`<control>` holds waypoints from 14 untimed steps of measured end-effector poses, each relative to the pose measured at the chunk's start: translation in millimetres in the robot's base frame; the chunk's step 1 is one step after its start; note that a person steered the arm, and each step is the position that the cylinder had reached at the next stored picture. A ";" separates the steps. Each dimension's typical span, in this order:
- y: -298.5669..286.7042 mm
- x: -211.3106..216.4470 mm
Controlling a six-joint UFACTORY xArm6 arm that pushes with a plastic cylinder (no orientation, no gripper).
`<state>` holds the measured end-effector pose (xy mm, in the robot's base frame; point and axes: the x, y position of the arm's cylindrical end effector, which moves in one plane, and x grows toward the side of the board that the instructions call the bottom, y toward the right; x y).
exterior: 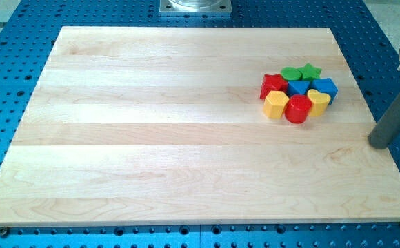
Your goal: Place the green star at the top center of the board
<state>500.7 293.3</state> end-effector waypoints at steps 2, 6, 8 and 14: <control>0.1 1.7; 33.5 26.5; 51.5 5.0; -108.8 -139.9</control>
<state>360.8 184.5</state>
